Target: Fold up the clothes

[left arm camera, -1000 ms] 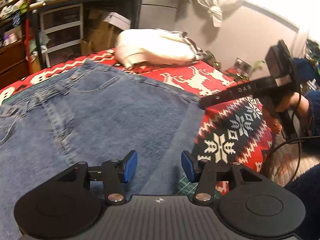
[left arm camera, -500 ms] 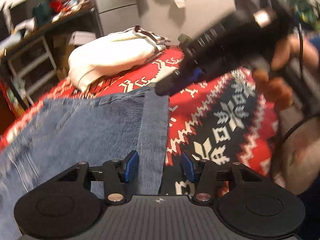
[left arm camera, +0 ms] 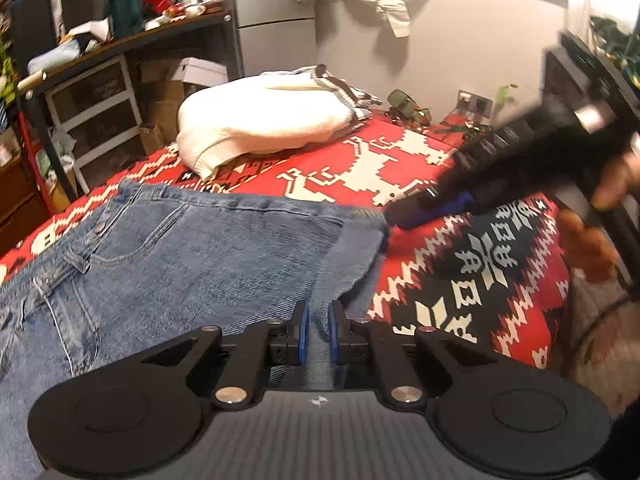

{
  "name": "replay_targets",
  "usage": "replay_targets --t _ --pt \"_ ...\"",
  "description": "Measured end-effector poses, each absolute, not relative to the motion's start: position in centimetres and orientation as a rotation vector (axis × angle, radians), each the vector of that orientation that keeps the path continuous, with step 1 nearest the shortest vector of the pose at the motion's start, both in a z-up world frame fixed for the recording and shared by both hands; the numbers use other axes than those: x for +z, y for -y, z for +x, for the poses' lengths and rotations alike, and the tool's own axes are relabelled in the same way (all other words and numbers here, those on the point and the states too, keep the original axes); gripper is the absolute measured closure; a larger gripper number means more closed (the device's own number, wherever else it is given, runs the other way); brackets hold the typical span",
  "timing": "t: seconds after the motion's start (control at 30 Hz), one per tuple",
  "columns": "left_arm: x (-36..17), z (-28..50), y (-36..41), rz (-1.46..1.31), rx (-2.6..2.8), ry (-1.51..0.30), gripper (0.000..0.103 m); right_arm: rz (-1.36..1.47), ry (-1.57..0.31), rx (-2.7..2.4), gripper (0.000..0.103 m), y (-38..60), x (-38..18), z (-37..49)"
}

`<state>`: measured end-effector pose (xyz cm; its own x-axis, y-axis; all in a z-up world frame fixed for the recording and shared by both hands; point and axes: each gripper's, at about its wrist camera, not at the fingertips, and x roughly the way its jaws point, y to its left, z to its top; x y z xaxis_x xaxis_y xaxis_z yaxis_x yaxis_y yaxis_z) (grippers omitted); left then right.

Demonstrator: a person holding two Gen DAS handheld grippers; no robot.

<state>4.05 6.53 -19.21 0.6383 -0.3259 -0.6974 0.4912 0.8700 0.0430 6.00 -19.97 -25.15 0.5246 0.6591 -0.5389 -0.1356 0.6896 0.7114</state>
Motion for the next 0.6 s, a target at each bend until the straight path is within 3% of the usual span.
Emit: replay_targets --t 0.6 --pt "-19.5 4.5 -7.6 0.142 -0.443 -0.758 0.093 0.785 -1.074 0.540 0.081 13.9 -28.1 4.8"
